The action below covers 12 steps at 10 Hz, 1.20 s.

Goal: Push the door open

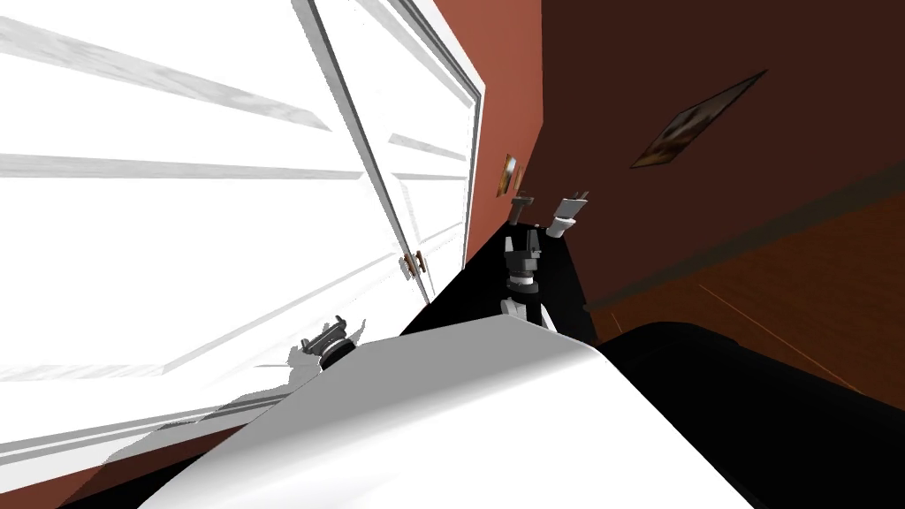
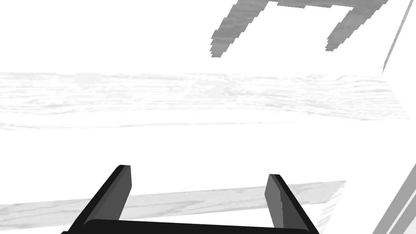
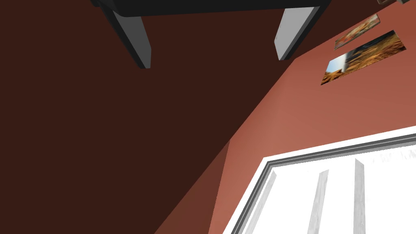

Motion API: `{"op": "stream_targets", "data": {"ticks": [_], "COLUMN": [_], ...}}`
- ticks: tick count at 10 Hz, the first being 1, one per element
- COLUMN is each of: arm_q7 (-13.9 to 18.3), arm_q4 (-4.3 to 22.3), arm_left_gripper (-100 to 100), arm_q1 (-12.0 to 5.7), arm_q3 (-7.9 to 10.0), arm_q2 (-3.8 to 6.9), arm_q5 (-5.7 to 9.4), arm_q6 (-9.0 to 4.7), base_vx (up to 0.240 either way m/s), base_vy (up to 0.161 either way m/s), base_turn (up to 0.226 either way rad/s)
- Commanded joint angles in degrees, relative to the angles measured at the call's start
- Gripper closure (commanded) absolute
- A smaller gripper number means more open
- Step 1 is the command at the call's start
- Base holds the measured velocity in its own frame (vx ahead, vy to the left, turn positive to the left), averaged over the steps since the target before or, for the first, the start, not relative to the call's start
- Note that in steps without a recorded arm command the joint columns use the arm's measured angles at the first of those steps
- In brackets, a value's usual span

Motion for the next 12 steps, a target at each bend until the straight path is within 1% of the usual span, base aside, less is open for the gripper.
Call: {"op": "stream_targets", "data": {"ticks": [1,4,5,8,10,11,12], "arm_q7": [0.3,0.7,0.9,1.3,1.3,1.6,1.7], "arm_q4": [0.0,0.1,0.1,0.2,0.2,0.2,0.2], "arm_left_gripper": [-100,-100,-100,-100,-100,-100,-100], "arm_q1": [0.24,0.52,0.72,1.06,1.06,1.33,1.4], "arm_q3": [-0.24,-0.53,-0.69,-0.96,-0.96,-1.18,-1.23], "arm_q2": [0.51,1.23,1.55,2.09,2.09,2.53,2.64], "arm_q5": [-0.16,-0.38,-0.5,-0.7,-0.7,-0.86,-0.9], "arm_q6": [0.07,0.19,0.25,0.37,0.37,0.46,0.48], "base_vx": [0.079,0.07,0.059,0.094,0.047,0.052,0.107], "base_vy": [0.201,0.211,0.136,0.084,0.051,0.09,0.105], "base_turn": [0.107,0.082,0.027,0.027,0.003,0.059,0.017]}}
